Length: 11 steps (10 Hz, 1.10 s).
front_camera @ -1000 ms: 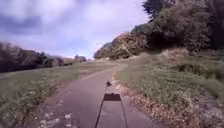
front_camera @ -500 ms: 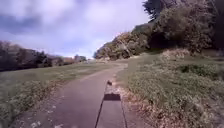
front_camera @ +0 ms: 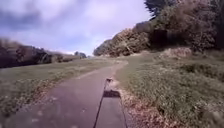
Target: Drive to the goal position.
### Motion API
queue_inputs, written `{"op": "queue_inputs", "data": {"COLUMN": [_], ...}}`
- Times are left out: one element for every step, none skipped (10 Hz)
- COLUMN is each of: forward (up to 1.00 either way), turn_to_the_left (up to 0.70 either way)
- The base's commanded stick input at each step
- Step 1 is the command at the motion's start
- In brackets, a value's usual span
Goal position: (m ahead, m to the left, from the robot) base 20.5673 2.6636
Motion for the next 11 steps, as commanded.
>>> {"op": "queue_inputs", "data": {"forward": [0.70, 0.70, 0.70, 0.70, 0.70, 0.70, 0.70, 0.70, 0.70, 0.70, 0.70], "turn_to_the_left": [-0.04, -0.09, -0.10, -0.13, -0.13, -0.13, -0.13, -0.13, -0.13, -0.13, -0.13]}}
